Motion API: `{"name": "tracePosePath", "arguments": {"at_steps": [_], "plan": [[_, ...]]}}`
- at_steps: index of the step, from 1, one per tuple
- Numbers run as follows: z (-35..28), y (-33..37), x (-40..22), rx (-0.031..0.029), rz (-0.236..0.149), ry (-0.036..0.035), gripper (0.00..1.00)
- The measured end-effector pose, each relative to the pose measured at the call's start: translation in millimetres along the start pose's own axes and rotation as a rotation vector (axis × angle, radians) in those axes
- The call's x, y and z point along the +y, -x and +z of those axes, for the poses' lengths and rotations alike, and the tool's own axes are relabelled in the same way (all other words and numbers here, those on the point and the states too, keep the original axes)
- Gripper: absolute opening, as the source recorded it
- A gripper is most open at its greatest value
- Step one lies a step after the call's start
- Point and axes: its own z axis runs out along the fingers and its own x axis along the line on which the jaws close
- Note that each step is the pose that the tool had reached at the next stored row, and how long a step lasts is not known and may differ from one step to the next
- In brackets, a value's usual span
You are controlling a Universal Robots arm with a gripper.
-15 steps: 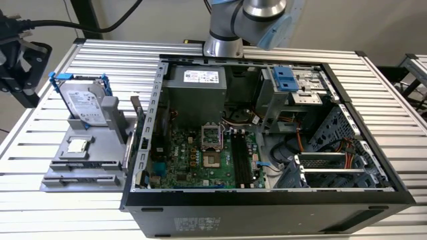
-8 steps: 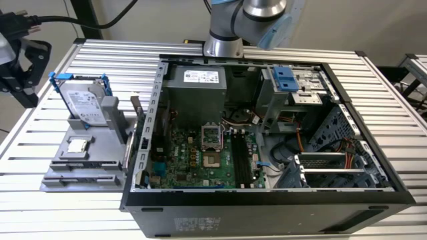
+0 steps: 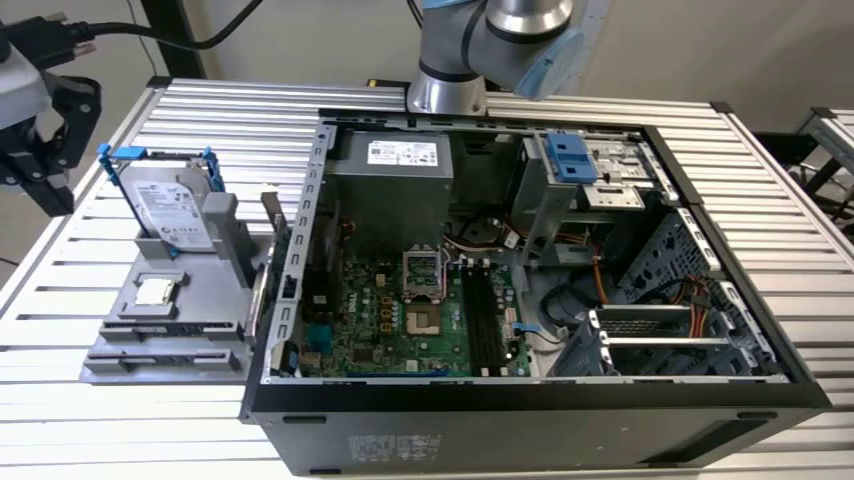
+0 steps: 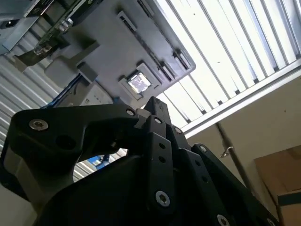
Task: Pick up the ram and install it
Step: 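Pick up the ram and move it above insertion slot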
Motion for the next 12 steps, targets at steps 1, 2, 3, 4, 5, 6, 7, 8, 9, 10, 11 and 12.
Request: {"name": "tracePosePath", "arguments": {"at_steps": [1,2,3,4,5,6,7,8,9,10,11,12], "plan": [[0.0,0.0,0.0,0.0007,-0.014,0.0002,0.0],[0.0,0.0,0.0,0.0017,-0.029,0.0005,0.0],[0.0,0.0,0.0,0.0026,-0.044,0.0007,0.0],[0.0,0.0,0.0,0.0034,-0.059,0.001,0.0],[0.0,0.0,0.0,0.0043,-0.074,0.0013,0.0],[0.0,0.0,0.0,0.0053,-0.089,0.0015,0.0],[0.0,0.0,0.0,0.0061,-0.104,0.0018,0.0],[0.0,0.0,0.0,0.0069,-0.118,0.002,0.0],[0.0,0.0,0.0,0.0078,-0.133,0.0023,0.0],[0.0,0.0,0.0,0.0087,-0.148,0.0026,0.0],[0.0,0.0,0.0,0.0095,-0.162,0.0028,0.0],[0.0,0.0,0.0,0.0103,-0.176,0.0031,0.0]]}}
